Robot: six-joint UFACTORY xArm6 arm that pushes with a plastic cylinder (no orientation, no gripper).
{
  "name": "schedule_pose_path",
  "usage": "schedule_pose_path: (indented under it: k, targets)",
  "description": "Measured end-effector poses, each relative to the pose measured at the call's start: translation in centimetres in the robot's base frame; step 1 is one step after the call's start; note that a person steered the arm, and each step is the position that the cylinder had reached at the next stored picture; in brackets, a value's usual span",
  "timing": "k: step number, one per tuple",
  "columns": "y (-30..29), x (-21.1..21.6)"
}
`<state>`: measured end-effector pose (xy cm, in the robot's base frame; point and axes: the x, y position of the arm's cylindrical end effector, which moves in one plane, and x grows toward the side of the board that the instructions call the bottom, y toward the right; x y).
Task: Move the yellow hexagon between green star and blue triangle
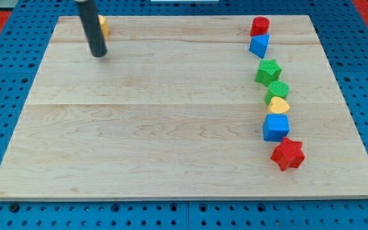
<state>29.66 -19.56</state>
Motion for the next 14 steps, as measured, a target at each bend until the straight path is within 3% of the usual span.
schedule_pose_path:
  k: [1,3,5,7,10,14]
  targets:
    - [-7.7,-1.8]
    - [-9.4,-5.3]
    - [-3.0,-5.7]
    - [-1.2,-9.0]
    - [2.7,-8.2]
    - [12.5,-5.4]
